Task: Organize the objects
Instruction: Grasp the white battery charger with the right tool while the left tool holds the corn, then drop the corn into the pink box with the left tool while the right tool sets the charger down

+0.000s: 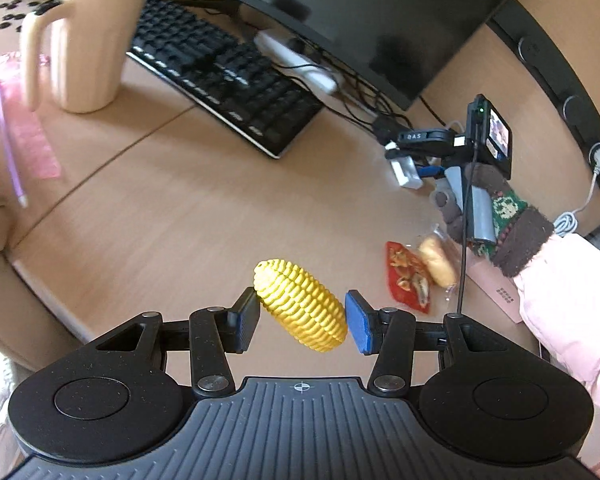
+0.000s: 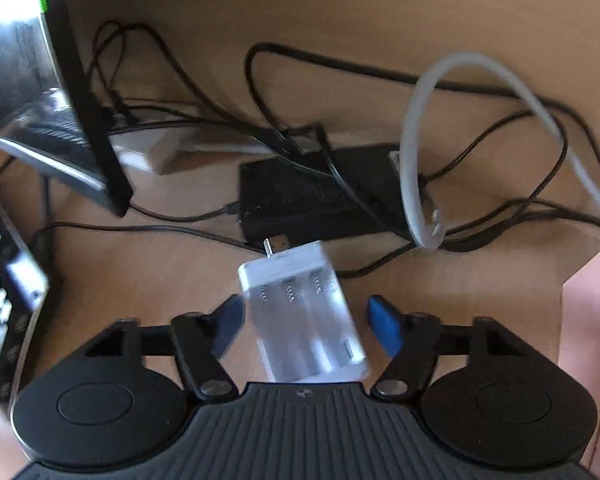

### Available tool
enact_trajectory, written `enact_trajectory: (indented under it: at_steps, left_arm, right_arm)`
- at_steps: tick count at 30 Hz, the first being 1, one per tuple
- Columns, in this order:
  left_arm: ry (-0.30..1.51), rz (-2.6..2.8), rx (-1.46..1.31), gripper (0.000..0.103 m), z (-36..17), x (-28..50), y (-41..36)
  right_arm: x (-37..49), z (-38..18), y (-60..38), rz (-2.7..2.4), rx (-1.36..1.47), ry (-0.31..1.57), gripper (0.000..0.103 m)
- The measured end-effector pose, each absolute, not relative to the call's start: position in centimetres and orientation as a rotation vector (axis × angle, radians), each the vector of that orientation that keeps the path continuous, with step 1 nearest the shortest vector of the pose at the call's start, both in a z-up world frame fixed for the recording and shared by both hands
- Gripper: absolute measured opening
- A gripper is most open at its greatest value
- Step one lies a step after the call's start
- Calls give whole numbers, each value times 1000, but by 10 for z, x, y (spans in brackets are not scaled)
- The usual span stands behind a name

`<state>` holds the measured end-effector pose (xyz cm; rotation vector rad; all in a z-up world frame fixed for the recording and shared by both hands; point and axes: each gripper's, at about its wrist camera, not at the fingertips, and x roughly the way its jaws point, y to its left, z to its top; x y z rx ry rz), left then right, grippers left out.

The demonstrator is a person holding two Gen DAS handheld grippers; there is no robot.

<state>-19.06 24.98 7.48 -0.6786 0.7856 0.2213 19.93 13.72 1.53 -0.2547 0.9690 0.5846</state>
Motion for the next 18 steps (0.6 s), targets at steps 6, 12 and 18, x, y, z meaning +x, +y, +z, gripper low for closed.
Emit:
enact_trajectory:
  at_steps: [6,12,18]
  left_arm:
    - [781,172,-683,52,70,-189,260]
    - [806,47,-651,52,68,-168,251]
    - [876,-129,-593,52,61,-140,229]
  right_arm:
    - [157,47,121,653,-287,905,47]
    - [82,99,73,723,-273,805,47]
    - [18,114,14,664,-284,804,47]
